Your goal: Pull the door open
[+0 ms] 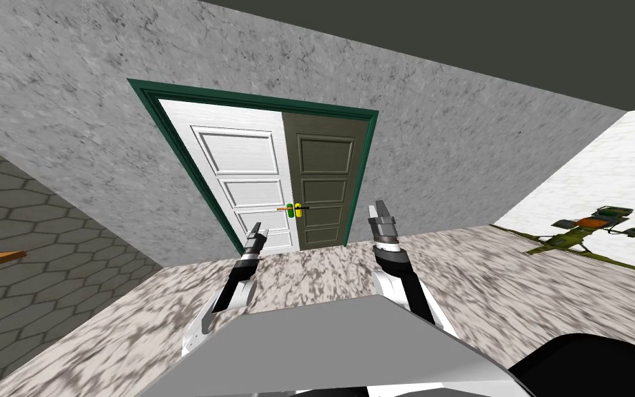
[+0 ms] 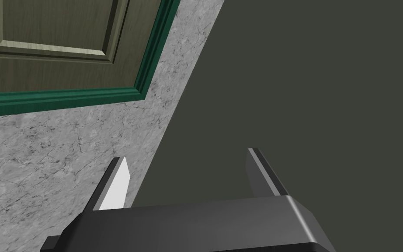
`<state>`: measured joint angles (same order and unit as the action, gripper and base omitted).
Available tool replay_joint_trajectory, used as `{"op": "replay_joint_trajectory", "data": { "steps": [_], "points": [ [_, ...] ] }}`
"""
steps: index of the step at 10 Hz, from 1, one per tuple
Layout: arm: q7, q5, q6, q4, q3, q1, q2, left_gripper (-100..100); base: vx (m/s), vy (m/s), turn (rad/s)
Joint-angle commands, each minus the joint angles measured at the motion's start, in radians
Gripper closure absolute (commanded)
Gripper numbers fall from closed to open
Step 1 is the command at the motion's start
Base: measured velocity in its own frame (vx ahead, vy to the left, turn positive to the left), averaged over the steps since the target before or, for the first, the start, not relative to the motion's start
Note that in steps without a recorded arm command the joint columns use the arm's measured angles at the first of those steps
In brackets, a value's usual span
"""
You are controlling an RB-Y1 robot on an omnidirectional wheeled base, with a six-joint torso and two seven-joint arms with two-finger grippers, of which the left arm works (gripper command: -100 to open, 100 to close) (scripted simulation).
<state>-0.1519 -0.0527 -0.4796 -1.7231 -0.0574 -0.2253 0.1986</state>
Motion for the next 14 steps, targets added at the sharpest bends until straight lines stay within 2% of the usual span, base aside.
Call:
{"op": "replay_joint_trajectory", "data": {
  "steps": [1, 5, 6, 10, 11, 14],
  "points": [
    [-0.006, -0.005, 0.008, 0.042, -0.007, 0.014, 0.012, -100, 0.093, -0.001, -0.073],
    [-0.018, -0.015, 0.031, 0.135, -0.022, 0.050, 0.034, -100, 0.100, -0.003, -0.061],
    [-0.018, -0.015, 0.031, 0.135, -0.022, 0.050, 0.034, -100, 0.061, 0.005, -0.028],
    [-0.030, -0.025, 0.054, 0.224, -0.035, 0.084, 0.056, -100, 0.082, 0.005, -0.055],
    [-0.036, -0.030, 0.064, 0.267, -0.042, 0.101, 0.066, -100, 0.122, 0.019, -0.116],
    [-0.043, -0.036, 0.079, 0.326, -0.051, 0.123, 0.080, -100, 0.136, 0.005, -0.058]
  ]
}}
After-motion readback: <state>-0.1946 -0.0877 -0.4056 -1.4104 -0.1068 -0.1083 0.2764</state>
